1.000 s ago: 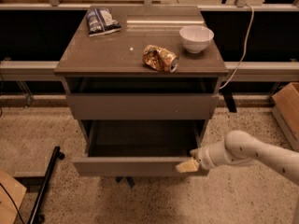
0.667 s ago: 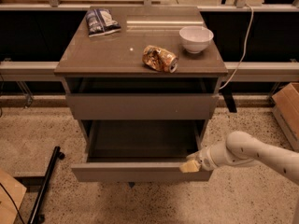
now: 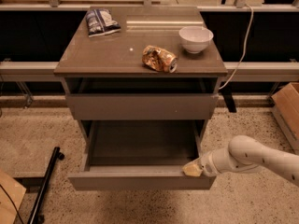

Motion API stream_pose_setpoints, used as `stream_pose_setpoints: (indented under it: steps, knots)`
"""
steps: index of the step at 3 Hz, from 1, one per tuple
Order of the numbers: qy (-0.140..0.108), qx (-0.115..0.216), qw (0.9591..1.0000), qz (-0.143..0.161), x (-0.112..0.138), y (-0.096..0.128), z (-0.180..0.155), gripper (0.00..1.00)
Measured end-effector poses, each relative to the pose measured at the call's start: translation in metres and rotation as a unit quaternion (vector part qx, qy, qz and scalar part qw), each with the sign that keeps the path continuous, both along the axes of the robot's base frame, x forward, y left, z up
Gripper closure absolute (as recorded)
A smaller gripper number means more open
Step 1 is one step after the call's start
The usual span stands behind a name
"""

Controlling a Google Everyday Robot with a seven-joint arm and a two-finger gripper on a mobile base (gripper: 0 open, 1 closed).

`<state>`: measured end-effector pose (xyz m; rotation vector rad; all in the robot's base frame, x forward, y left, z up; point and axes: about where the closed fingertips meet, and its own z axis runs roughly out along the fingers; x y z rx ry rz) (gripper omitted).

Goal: Open middle drawer

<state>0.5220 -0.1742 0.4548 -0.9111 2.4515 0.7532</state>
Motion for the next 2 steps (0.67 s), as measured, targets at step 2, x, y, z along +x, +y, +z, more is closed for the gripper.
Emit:
stream_pose_setpoints:
  steps: [2]
  knots:
    - [0.000,0.000,1.0000,0.000,-0.0001,0.0002,0.0022,0.58]
